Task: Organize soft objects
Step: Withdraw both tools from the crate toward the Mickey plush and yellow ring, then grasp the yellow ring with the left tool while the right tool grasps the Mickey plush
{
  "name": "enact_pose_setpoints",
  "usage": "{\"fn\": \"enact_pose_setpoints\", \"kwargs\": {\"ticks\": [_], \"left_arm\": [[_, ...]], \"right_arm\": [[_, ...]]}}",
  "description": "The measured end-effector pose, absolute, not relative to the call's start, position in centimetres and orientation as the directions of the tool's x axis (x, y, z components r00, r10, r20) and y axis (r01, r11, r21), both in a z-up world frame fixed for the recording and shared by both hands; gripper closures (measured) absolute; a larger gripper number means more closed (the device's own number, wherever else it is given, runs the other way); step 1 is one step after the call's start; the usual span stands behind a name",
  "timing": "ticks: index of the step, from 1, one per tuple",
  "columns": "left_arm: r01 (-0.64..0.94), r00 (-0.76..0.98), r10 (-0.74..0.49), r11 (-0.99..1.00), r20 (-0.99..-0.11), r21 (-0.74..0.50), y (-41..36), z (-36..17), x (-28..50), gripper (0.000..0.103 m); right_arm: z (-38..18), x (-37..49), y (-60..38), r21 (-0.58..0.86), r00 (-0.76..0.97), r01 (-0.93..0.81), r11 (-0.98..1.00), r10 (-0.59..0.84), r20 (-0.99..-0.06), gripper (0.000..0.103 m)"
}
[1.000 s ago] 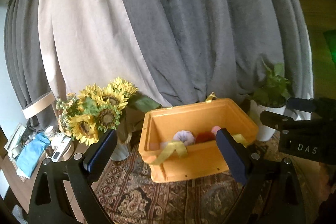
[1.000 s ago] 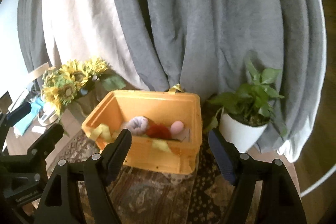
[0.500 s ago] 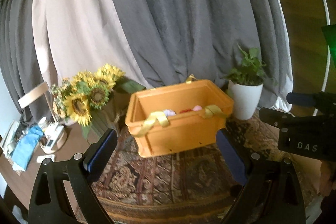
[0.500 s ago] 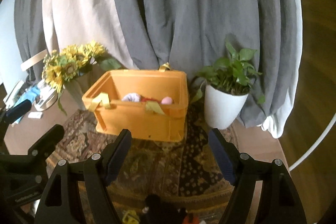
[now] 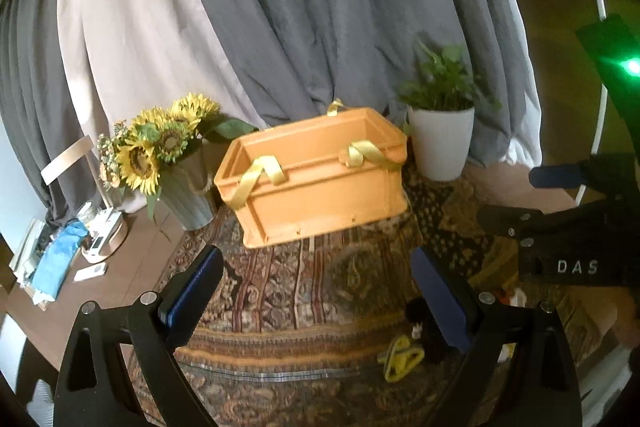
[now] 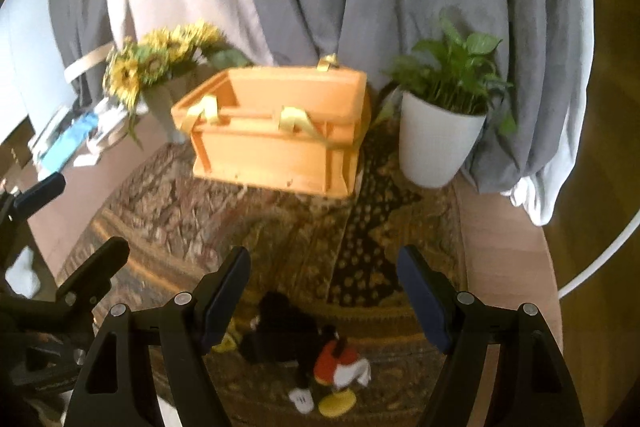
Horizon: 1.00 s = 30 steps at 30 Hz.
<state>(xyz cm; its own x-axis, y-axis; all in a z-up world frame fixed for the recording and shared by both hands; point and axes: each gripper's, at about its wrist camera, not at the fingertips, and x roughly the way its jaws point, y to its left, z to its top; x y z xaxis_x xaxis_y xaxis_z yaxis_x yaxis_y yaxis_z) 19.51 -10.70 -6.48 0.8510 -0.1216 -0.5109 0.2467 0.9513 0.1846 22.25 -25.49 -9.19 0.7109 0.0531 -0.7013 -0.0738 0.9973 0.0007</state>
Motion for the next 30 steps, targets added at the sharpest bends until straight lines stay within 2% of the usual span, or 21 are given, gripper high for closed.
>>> {"fn": "enact_pose_setpoints", "kwargs": {"ticks": [11, 23, 30], "left_arm": [[0.292, 0.799, -0.123, 0.935, -0.588, 0.201, -11.8, -10.4, 16.4, 0.006], [0.386, 0.730, -0.168, 0.901, -0.663, 0.197, -12.7, -14.8, 16.9, 0.007], [0.424, 0.697, -0.210, 0.892, -0.686, 0.157, -13.0, -16.9, 17.9, 0.012]], "right_arm": [[-13.2, 20.2, -25.6, -0.015, 0.607, -0.140, 0.990, 0.074, -0.791, 0.027], [-17.3, 20.3, -25.6, -0.068, 0.521, -0.160, 0.985, 0.026, -0.853, 0.027], [-19.0, 20.9, -25.7, -0.090, 0.489, -0.156, 0.984, -0.002, -0.873, 0.027]]}}
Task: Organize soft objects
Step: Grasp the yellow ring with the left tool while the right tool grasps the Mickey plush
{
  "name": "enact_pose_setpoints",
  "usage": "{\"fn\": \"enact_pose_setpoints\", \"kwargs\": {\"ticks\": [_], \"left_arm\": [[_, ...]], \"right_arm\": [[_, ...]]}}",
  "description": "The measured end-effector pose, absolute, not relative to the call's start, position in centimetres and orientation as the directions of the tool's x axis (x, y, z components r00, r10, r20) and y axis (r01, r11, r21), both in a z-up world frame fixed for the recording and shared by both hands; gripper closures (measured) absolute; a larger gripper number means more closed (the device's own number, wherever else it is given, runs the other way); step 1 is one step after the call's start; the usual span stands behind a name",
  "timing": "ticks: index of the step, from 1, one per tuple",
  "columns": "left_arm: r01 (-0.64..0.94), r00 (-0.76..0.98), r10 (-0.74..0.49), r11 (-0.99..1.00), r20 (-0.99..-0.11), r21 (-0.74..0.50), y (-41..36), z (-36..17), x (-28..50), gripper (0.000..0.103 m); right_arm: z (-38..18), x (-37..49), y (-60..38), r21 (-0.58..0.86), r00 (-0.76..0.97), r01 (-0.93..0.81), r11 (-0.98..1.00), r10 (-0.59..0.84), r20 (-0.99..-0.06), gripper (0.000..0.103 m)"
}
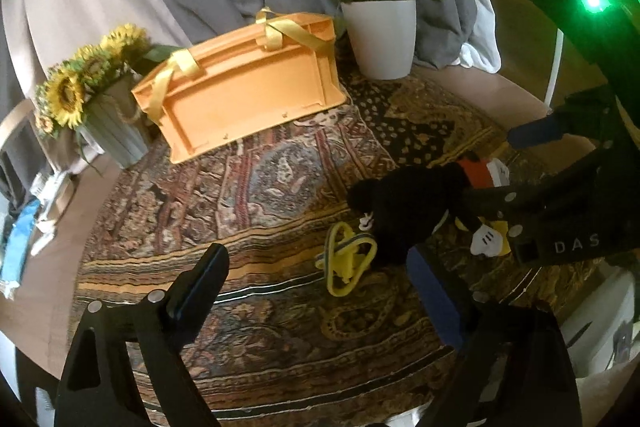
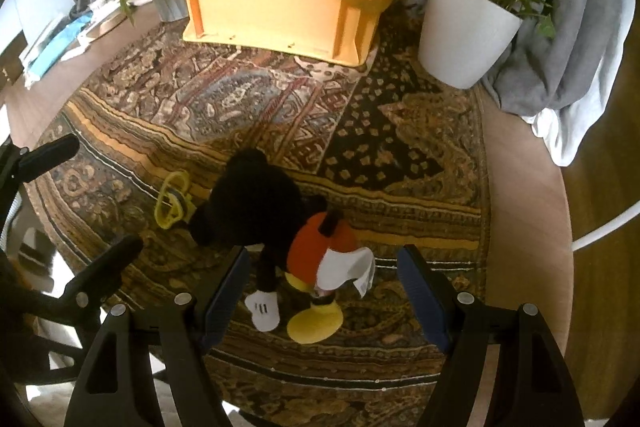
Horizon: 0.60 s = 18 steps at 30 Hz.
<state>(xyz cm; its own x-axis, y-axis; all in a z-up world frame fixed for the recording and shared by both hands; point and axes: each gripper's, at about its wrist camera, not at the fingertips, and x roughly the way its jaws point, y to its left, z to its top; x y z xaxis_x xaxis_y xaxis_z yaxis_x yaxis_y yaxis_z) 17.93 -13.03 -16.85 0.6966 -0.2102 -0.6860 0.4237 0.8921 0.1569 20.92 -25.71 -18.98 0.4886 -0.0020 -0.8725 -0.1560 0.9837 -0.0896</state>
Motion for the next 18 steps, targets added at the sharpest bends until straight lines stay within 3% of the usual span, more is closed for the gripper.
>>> {"fn": "enact_pose_setpoints", "kwargs": {"ticks": [18], "left_arm": [[0.446, 0.641, -0.271, 0.893, -0.718, 0.061, -13.5, -19.8, 20.4, 0.023]], "right_arm": [[-21.3, 22.2, -26.3, -0.049, 0.439, -0.135, 0.990, 0.016, -0.899, 0.027]]}}
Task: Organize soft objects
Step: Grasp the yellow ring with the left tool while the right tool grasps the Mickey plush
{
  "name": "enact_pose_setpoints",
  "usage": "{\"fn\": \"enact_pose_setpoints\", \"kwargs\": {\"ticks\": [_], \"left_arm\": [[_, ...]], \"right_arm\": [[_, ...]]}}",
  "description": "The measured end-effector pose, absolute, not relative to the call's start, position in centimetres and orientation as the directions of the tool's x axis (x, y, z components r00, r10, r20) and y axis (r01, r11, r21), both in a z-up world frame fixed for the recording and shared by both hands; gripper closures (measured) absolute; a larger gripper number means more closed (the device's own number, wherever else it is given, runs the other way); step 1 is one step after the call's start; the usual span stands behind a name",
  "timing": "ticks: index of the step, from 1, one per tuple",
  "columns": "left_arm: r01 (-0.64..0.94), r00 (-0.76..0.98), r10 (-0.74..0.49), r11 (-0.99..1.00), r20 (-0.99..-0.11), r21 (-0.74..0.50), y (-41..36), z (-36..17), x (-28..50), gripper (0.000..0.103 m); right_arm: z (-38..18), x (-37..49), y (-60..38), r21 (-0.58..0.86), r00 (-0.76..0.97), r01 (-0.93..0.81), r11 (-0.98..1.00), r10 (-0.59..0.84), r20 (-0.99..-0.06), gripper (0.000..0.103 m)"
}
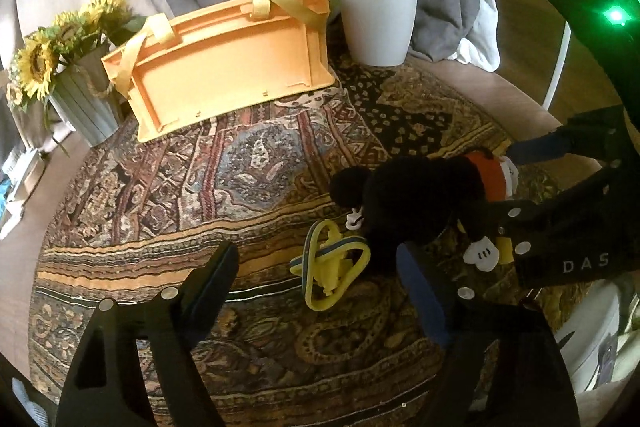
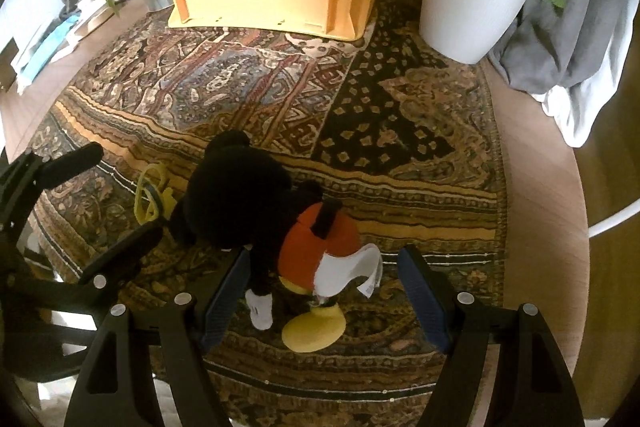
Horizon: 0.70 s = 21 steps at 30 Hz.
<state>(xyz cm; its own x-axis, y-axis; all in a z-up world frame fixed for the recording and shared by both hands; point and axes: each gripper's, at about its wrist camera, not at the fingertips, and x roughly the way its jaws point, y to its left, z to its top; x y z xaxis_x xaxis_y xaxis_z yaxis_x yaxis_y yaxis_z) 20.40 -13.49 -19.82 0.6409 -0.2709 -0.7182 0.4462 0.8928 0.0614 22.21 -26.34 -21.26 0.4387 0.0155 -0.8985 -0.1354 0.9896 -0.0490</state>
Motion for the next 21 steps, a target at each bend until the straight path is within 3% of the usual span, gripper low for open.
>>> {"fn": "enact_pose_setpoints", "kwargs": {"ticks": [9, 21], "left_arm": [[0.435, 0.612, -0.275, 0.900, -0.742, 0.026, -13.4, -21.0, 21.5, 0.030], [0.459, 0.579, -0.315, 0.888, -0.752, -0.019, -13.8, -21.8, 22.2, 0.051]], "right_arm": [[-22.5, 22.9, -26.3, -0.025, 0.408, -0.131, 0.991, 0.031, -0.912, 0.027], [-23.7, 23.3, -27.0, 0.052, 0.420, -0.100, 0.994, 0.089, -0.903, 0.027]]}}
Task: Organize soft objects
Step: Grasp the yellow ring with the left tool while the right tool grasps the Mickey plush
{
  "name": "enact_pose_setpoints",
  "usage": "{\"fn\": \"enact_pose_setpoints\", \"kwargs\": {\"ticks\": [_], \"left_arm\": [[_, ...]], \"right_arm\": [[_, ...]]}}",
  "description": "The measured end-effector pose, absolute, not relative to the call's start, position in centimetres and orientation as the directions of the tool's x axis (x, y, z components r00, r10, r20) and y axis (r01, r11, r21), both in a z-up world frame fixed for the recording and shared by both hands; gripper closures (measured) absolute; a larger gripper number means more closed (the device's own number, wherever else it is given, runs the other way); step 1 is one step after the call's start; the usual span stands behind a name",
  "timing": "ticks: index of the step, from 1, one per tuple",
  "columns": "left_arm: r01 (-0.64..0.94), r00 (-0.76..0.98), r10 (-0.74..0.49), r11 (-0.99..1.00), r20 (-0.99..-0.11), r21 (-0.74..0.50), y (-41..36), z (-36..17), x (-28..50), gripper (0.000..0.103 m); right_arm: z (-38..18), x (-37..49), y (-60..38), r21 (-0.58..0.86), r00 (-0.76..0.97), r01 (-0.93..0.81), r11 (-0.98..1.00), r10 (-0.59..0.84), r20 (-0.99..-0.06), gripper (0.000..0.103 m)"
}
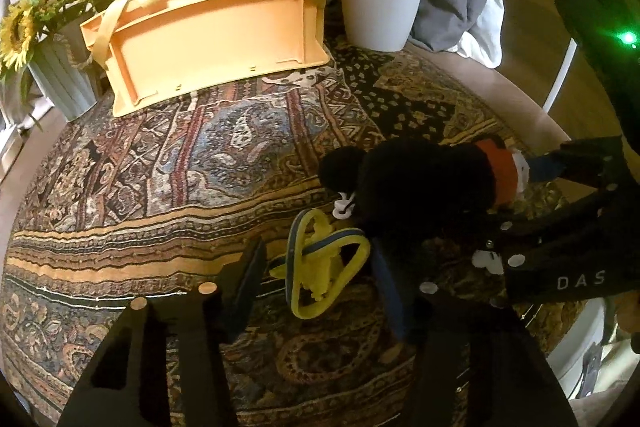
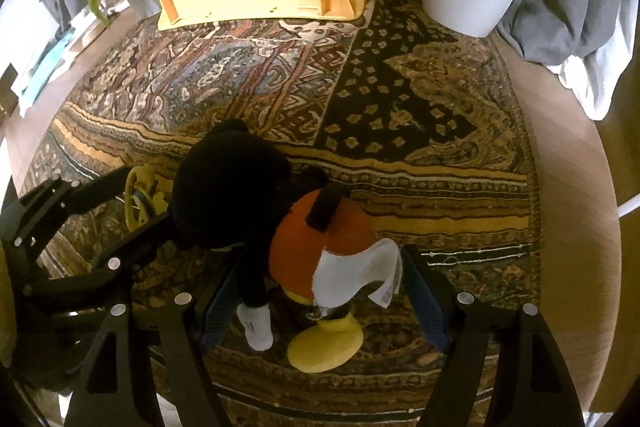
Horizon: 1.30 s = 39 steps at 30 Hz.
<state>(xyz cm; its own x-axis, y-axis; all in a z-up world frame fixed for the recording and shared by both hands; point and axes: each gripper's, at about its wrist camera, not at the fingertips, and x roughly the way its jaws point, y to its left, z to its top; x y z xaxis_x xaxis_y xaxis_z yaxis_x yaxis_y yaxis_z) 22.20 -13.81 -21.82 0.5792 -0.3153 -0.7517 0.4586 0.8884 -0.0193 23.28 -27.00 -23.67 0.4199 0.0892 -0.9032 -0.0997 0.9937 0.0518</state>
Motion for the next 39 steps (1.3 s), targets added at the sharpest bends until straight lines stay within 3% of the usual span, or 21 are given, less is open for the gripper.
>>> {"fn": "enact_pose_setpoints", "kwargs": {"ticks": [4, 6, 11, 12, 15, 19, 29, 39], "left_arm": [[0.463, 0.581, -0.318, 0.886, -0.750, -0.018, -13.8, -21.9, 22.2, 0.053], [0.463, 0.581, -0.319, 0.886, -0.749, -0.019, -13.8, -21.8, 22.2, 0.054], [0.449, 0.581, -0.318, 0.893, -0.749, -0.030, -13.6, -21.6, 21.9, 0.055], [0.447, 0.583, -0.318, 0.894, -0.748, -0.031, -13.5, -21.5, 21.8, 0.062], [0.443, 0.595, -0.313, 0.896, -0.740, -0.023, -13.6, -21.0, 21.5, 0.070], [0.428, 0.596, -0.313, 0.903, -0.740, -0.037, -13.4, -20.8, 21.5, 0.072], [0.381, 0.630, -0.306, 0.923, -0.713, -0.060, -12.7, -19.1, 20.9, 0.073], [0.344, 0.721, -0.292, 0.938, -0.628, -0.042, -11.9, -14.8, 20.9, 0.073]], "right_arm": [[-23.7, 23.0, -26.8, 0.069, 0.438, -0.108, 0.992, 0.110, -0.892, 0.037], [-23.6, 22.9, -26.6, 0.084, 0.439, -0.121, 0.989, 0.129, -0.889, 0.049], [-23.5, 22.7, -26.4, 0.082, 0.455, -0.122, 0.989, 0.129, -0.881, 0.053], [-23.3, 22.6, -26.5, 0.085, 0.456, -0.121, 0.989, 0.131, -0.880, 0.054], [-22.8, 22.5, -26.7, 0.091, 0.467, -0.115, 0.989, 0.135, -0.874, 0.055], [-22.3, 22.2, -26.7, 0.090, 0.480, -0.106, 0.990, 0.130, -0.867, 0.056], [-20.5, 21.6, -26.4, 0.092, 0.524, -0.100, 0.991, 0.131, -0.841, 0.056], [-17.2, 21.7, -26.2, 0.103, 0.605, -0.076, 0.992, 0.128, -0.786, 0.056]]}}
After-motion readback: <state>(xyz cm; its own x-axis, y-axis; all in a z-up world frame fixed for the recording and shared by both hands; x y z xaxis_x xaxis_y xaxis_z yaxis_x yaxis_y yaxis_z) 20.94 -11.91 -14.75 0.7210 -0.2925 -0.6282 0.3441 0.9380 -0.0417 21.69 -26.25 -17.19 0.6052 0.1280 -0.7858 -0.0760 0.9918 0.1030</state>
